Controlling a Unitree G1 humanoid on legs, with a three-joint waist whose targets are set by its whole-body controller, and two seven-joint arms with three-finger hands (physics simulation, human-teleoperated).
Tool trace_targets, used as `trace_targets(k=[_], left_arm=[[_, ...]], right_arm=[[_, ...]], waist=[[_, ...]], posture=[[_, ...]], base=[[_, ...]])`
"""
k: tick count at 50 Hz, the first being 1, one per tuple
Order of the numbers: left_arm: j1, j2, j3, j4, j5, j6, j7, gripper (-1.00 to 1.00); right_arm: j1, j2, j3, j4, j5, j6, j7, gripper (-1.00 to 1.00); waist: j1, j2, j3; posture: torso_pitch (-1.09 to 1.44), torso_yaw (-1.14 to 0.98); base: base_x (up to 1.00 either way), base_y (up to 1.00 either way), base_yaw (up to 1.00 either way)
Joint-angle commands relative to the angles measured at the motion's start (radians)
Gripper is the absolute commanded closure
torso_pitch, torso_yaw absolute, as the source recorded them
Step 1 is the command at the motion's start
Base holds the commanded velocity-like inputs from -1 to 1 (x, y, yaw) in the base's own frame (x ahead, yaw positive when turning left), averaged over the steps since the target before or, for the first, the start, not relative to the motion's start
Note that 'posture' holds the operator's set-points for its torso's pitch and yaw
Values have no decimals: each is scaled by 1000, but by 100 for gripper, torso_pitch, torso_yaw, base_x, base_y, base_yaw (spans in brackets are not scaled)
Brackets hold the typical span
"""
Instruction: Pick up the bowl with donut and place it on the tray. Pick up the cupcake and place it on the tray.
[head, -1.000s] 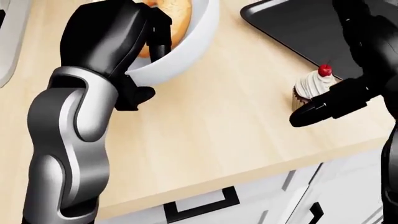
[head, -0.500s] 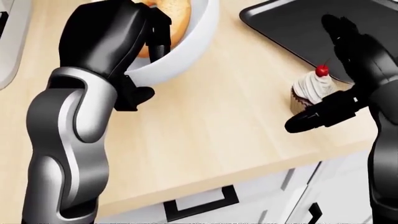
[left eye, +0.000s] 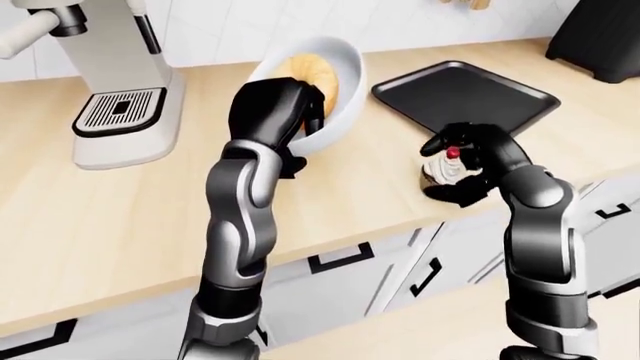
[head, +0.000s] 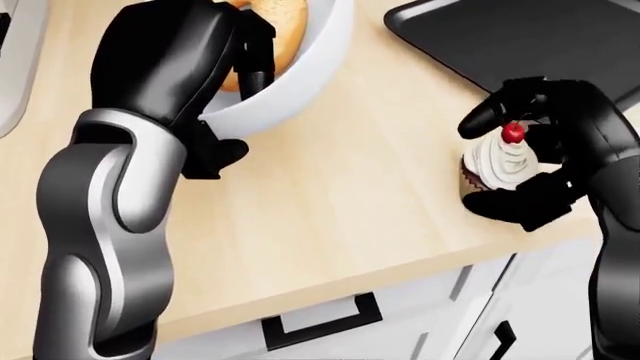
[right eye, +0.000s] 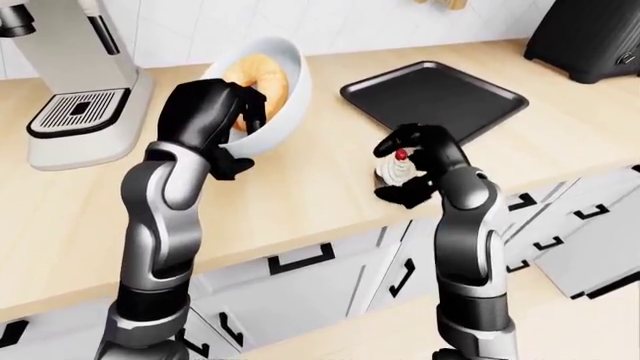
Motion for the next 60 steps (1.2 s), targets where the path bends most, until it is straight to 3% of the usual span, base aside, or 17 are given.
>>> trace_targets(k=[1, 18, 19, 20, 22, 27, 37, 39, 41, 43, 50, 51, 53, 54, 55, 58, 60], left_arm=[[-50, 2, 8, -68, 6, -15, 48, 100], [-64, 14, 17, -95, 7, -12, 9, 100], [-64, 15, 17, -95, 7, -12, 10, 100], [-63, 15, 17, -98, 7, -10, 8, 100], [-64, 15, 17, -104, 10, -8, 4, 100], [-63, 16, 17, -102, 10, -9, 6, 100], [-65, 18, 19, -98, 7, -10, 10, 100], [-66, 18, 19, -99, 7, -10, 10, 100], [-67, 19, 20, -99, 6, -10, 9, 100], [-67, 19, 20, -102, 7, -9, 7, 100], [-71, 21, 22, -102, 5, -9, 5, 100], [-74, 22, 22, -107, 7, -6, -2, 100], [-79, 24, 25, -107, 4, -5, -4, 100], [-80, 25, 24, -109, 5, -3, -6, 100], [-80, 24, 24, -111, 6, -2, -8, 100], [-78, 25, 23, -106, 4, -4, -2, 100], [-75, 21, 19, -105, 7, -5, 0, 100]], right_arm=[[-37, -15, -13, -50, -4, -3, 8, 100], [-145, -51, -29, -263, 10, 198, 86, 100], [-149, -52, -32, -268, 17, 204, 82, 100], [-151, -55, -32, -273, 23, 212, 80, 100], [-154, -58, -32, -282, 34, 223, 75, 100], [-160, -61, -32, -283, 61, 228, 52, 100], [-158, -69, -24, -290, 79, 242, 40, 100], [-155, -68, -23, -287, 82, 238, 37, 100], [-153, -68, -23, -288, 84, 238, 36, 100], [-150, -67, -24, -284, 87, 232, 33, 100], [-151, -69, -20, -294, 90, 230, 35, 100], [-152, -67, -21, -294, 92, 229, 34, 100], [-152, -67, -22, -290, 93, 217, 28, 100], [-151, -69, -19, -294, 93, 219, 32, 100], [-150, -70, -18, -299, 92, 223, 36, 100], [-145, -69, -18, -300, 91, 219, 38, 100], [-141, -68, -18, -298, 90, 215, 40, 100]], waist=[[1, -3, -34], [0, -2, -27], [0, 5, -46], [1, 15, -36], [-6, 73, -26], [-6, 90, -19], [14, 22, -9], [18, -11, -14], [20, -95, -36], [4, -69, -9], [-8, 15, 9], [-8, -2, 16], [-19, 20, 2], [-11, 56, -3], [-10, 58, -2], [11, -3, -4], [12, -106, -3]], posture=[[0, 0], [0, 0], [0, 0], [0, 0], [0, 0], [0, 0], [0, 0], [0, 0], [0, 0], [0, 0], [0, 0], [0, 0], [0, 0], [0, 0], [0, 0], [0, 0], [0, 0]], base=[[0, 0, 0], [0, 0, 0], [0, -10, 0], [0, -39, 0], [0, -75, 0], [0, -98, 0], [0, -100, 0], [0, -100, 0], [0, -100, 0], [0, -100, 0], [0, -84, 0], [0, 0, 0], [0, 0, 0], [0, 0, 0], [0, 0, 0], [0, 0, 84], [0, 0, 100]])
